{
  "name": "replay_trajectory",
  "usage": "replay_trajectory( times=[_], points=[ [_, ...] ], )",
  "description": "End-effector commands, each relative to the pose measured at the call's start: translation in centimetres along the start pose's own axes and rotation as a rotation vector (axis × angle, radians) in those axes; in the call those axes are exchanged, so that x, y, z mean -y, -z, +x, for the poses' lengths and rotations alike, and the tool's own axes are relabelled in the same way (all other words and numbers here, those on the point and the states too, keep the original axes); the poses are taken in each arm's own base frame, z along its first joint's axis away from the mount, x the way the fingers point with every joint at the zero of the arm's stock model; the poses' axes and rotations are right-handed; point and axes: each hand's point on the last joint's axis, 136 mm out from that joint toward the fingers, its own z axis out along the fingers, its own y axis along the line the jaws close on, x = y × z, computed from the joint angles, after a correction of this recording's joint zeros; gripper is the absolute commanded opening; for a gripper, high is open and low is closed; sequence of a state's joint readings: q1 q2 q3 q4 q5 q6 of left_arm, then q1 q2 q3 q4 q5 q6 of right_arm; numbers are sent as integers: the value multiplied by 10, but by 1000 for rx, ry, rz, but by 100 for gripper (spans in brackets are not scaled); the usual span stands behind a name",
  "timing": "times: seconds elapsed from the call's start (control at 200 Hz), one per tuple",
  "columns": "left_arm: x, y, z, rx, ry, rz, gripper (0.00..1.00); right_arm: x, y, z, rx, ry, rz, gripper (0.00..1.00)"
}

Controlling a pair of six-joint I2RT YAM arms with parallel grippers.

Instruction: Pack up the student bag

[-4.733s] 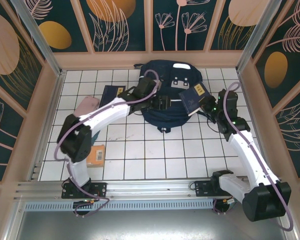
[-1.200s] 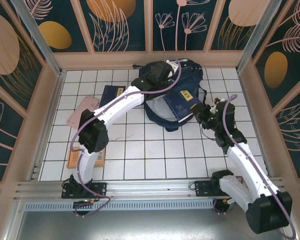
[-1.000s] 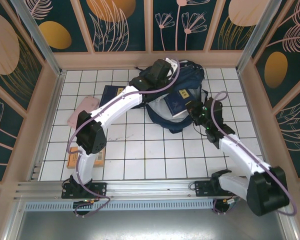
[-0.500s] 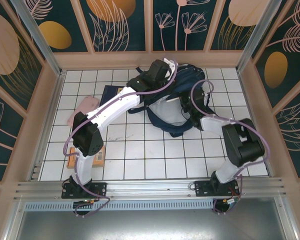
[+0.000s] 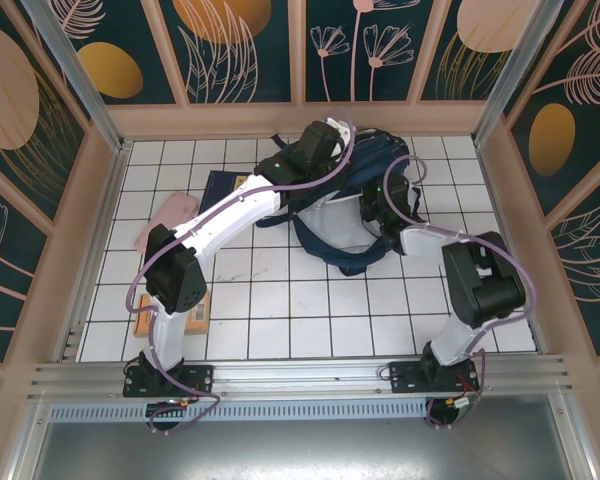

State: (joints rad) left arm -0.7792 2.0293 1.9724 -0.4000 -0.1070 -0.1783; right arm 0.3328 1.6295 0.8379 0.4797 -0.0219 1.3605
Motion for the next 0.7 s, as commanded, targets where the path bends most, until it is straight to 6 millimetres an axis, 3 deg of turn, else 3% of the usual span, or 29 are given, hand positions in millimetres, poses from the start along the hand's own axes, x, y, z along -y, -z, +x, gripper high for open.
replay_trajectory(
  times=[0.0, 0.22, 0.395, 0.566, 0.691],
  points=[
    [-3, 47, -78, 258, 89, -21, 0, 2, 28, 5, -81, -18, 33, 65],
    [-3, 37, -72, 244, 113, -20, 0, 5, 70, 23, -205, -80, 7, 56],
    [-10, 24, -52, 185, 110, -63, 0, 40, 111, 25, -188, -38, 113, 53],
    [-6, 4, 2, 50, 163, -20, 34, 77, 159, -7, -2, 80, 265, 54],
    [-17, 0, 39, -19, 243, -37, 54, 88, 186, -33, 151, 169, 340, 53]
  ],
)
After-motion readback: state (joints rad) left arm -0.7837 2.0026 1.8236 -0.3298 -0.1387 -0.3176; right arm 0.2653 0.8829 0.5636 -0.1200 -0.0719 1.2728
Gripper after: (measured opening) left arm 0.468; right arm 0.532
